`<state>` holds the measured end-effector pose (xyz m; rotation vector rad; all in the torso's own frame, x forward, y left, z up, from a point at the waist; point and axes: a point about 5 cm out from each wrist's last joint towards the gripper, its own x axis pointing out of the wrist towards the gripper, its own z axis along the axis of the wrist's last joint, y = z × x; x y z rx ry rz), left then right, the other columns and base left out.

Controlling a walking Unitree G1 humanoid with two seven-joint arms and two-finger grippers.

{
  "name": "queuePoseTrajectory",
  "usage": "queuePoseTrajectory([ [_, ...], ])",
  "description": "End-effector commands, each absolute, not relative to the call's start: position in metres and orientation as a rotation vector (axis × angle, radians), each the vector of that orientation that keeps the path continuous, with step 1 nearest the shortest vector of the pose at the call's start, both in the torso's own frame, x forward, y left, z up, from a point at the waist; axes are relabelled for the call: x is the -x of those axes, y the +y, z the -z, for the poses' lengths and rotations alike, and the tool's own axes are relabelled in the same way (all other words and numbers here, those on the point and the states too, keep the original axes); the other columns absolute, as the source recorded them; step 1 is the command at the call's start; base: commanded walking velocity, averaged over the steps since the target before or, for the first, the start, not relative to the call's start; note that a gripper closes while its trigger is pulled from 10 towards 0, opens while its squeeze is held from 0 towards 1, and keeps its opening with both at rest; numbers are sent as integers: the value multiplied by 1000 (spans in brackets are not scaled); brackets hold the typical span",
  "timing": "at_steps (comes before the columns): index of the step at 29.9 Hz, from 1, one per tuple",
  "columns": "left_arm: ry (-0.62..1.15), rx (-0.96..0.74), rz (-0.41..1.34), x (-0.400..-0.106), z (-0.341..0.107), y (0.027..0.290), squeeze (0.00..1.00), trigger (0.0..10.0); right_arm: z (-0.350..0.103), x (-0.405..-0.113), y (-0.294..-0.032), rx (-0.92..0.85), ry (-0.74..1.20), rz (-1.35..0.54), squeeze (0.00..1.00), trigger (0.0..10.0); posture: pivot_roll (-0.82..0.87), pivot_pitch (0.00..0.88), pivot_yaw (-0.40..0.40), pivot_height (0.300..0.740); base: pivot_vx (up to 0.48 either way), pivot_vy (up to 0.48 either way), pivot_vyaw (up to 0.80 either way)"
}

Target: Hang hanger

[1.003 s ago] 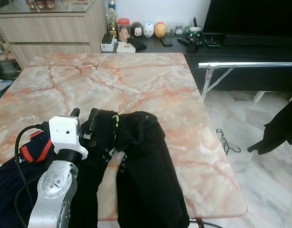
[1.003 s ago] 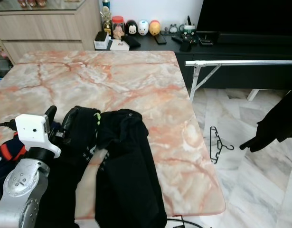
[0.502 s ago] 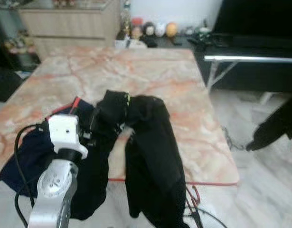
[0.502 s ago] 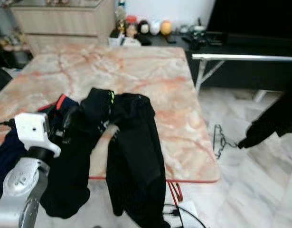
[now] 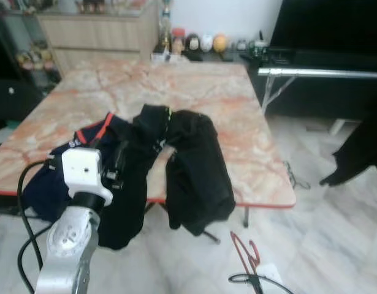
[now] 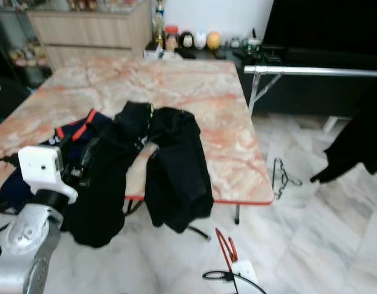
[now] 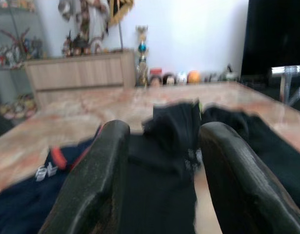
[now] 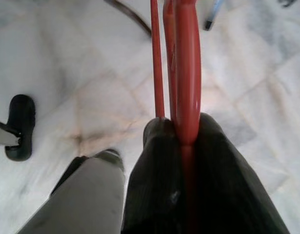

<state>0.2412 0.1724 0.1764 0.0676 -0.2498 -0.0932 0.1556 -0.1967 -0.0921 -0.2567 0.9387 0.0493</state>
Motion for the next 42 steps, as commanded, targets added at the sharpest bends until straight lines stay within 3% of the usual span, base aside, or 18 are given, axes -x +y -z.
queuePoseTrajectory([
  [1, -249, -83, 102, -243, -175, 173, 0, 10000, 91, -157, -196, 252, 928, -48, 0, 10000, 80, 17, -23, 740, 0, 0, 0],
  [20, -58, -153, 113, -224, -122, 194, 0, 10000, 89, -165, -192, 254, 900, -53, 0, 10000, 83, 17, -30, 740, 0, 0, 0],
  [31, 123, -187, 50, -208, -71, 221, 0, 10000, 87, -167, -193, 255, 891, -50, 0, 10000, 82, 27, -31, 740, 0, 0, 0],
  [38, 354, -249, 28, -185, -22, 243, 0, 10000, 87, -168, -194, 255, 890, -46, 0, 10000, 83, 38, -29, 740, 0, 0, 0],
  [42, 601, -274, -13, -167, 22, 260, 0, 10000, 87, -168, -193, 256, 888, -49, 0, 10000, 88, 45, -30, 740, 0, 0, 0],
])
